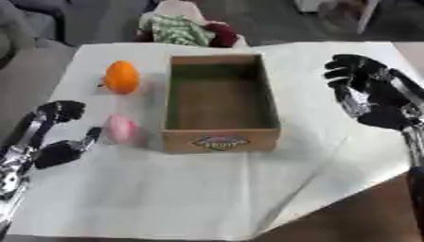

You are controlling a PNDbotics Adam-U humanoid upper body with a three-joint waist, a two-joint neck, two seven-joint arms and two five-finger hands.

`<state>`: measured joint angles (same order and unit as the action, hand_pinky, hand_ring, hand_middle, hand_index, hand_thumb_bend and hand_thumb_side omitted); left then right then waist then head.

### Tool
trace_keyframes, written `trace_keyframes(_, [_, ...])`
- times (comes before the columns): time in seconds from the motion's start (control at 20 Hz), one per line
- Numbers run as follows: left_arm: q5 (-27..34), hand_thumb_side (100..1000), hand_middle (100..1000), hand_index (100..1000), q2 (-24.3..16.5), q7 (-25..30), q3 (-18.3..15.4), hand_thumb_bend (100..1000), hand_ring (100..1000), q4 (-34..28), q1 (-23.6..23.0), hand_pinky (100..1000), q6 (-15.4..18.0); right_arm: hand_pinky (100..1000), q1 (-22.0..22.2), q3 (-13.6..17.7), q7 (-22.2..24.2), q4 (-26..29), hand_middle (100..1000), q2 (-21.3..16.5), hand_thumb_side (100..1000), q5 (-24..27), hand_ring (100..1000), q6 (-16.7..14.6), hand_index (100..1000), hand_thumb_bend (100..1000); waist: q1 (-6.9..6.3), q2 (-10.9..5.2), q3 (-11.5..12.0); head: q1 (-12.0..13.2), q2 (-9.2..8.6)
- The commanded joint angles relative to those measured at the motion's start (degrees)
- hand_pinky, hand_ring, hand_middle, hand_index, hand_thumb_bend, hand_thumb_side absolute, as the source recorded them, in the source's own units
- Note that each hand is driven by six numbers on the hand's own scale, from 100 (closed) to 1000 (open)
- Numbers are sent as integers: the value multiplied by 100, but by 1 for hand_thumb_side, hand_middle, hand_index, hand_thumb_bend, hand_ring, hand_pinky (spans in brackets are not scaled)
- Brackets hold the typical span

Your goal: Pick up objects on the table and place them in the box.

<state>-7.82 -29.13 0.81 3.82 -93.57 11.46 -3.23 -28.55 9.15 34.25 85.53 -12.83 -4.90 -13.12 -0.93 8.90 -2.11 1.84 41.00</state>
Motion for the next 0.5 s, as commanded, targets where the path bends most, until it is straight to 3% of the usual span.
trace_keyframes(0.05, [19, 131, 669, 759, -66, -14, -77, 382, 741, -129, 36, 863, -19, 787, -110, 24, -5, 42, 803, -57, 197, -17, 817, -31, 904, 100, 9, -75, -13, -8, -26])
trace_keyframes(0.5, [4, 132, 668, 757, -74, 0, -47, 386, 741, -113, 81, 861, -35, 787, -104, 32, -11, 39, 803, -41, 199, -33, 817, -30, 904, 100, 10, -90, -39, 7, -22])
